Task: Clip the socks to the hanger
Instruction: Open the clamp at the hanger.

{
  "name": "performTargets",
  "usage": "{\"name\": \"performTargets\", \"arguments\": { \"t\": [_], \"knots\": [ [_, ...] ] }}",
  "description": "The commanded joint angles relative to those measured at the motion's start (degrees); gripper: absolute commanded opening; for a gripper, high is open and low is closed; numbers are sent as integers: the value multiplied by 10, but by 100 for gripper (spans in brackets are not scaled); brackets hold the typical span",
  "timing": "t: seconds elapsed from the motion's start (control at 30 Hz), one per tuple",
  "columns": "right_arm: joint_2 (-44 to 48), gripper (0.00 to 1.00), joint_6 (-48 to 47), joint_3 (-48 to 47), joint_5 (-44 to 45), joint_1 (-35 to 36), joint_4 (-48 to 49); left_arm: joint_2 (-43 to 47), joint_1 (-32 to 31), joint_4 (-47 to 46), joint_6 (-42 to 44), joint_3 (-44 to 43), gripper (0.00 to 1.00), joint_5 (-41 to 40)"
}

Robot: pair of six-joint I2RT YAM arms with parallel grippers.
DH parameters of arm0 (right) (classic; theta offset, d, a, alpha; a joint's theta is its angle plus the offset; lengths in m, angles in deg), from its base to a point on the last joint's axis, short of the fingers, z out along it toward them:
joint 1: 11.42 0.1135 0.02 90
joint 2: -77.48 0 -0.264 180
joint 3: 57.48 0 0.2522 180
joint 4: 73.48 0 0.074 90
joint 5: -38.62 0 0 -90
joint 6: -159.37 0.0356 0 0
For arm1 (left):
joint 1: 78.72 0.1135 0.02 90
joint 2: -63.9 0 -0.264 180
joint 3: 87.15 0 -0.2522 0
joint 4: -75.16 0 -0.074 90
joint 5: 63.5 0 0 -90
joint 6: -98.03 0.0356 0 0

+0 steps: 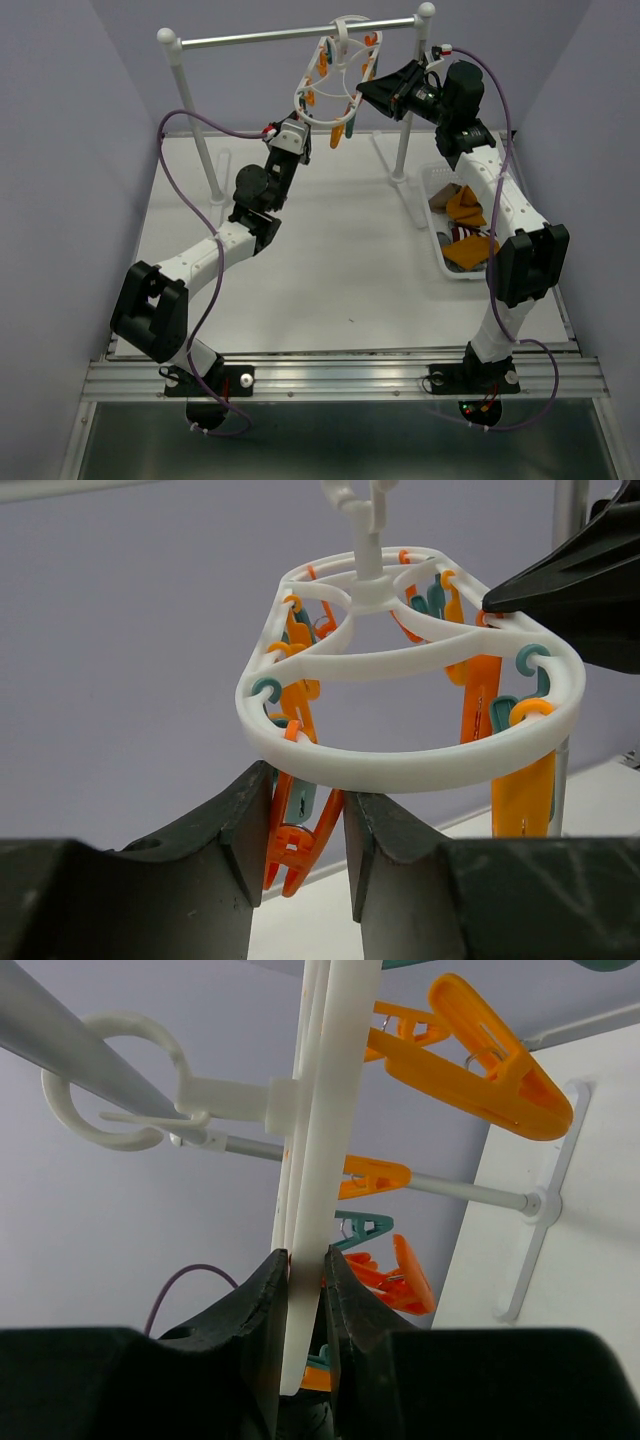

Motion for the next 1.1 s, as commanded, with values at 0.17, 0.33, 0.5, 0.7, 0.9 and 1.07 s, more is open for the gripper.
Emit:
{"name": "performTargets", "arguments": {
  "t": [0.17, 0.33, 0.5, 0.7, 0.9, 1.07],
  "knots": [
    [26, 24, -17, -1, -41, 5, 29, 32, 1, -4, -49, -38, 10, -3],
    [27, 24, -20, 0, -41, 5, 29, 45, 1, 39, -114, -49, 0, -19],
    [28, 24, -22, 5, -41, 5, 29, 72, 1, 132, -188, -68, 0, -28],
    [31, 24, -26, 9, -39, 5, 28, 82, 1, 268, -272, -123, 0, -24],
    [37, 24, -31, 16, -37, 5, 23, 99, 2, 341, -322, -142, 0, -45],
    [45, 24, -38, 23, -36, 5, 18, 101, 2, 393, -352, -164, 0, -36]
  ]
}}
